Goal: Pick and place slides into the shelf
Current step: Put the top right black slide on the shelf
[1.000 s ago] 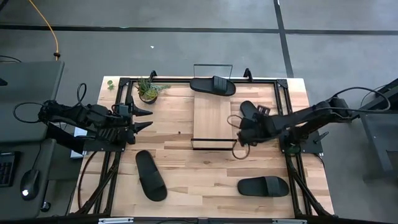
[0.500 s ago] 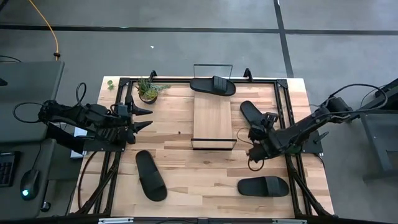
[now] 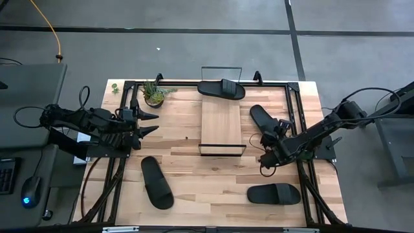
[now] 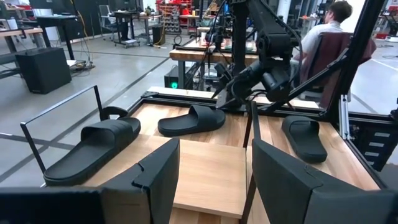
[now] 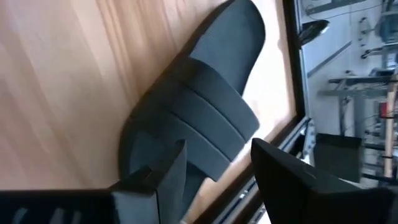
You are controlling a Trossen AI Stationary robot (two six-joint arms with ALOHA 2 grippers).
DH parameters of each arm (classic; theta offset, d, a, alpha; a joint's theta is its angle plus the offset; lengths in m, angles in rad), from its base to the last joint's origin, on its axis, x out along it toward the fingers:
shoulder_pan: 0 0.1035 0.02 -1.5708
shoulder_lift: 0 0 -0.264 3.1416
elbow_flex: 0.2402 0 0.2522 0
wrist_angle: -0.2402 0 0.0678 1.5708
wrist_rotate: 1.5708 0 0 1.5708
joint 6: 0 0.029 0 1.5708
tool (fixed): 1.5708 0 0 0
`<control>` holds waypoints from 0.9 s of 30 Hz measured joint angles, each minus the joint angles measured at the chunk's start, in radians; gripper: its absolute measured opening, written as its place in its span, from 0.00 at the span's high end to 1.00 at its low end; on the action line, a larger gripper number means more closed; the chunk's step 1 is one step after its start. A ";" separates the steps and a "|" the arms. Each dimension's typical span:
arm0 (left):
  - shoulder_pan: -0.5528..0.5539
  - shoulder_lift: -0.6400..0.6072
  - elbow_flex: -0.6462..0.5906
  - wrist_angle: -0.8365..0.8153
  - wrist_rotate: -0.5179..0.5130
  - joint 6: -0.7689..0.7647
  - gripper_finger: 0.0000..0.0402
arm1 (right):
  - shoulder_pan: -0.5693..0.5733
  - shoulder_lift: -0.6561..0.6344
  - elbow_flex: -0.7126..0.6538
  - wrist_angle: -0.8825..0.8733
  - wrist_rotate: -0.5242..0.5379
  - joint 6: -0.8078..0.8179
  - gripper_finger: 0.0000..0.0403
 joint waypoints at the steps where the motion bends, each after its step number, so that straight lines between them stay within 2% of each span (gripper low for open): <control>1: 0.000 0.000 0.000 0.000 0.000 -0.002 0.54 | 0.000 0.000 0.000 0.015 -0.002 0.003 0.57; 21: 0.000 0.000 0.000 -0.029 0.000 -0.027 0.54 | 0.083 0.003 -0.001 0.066 -0.019 0.150 0.57; 27: 0.000 0.000 0.000 -0.029 0.000 -0.027 0.54 | 0.097 0.071 -0.001 0.051 -0.013 0.158 0.57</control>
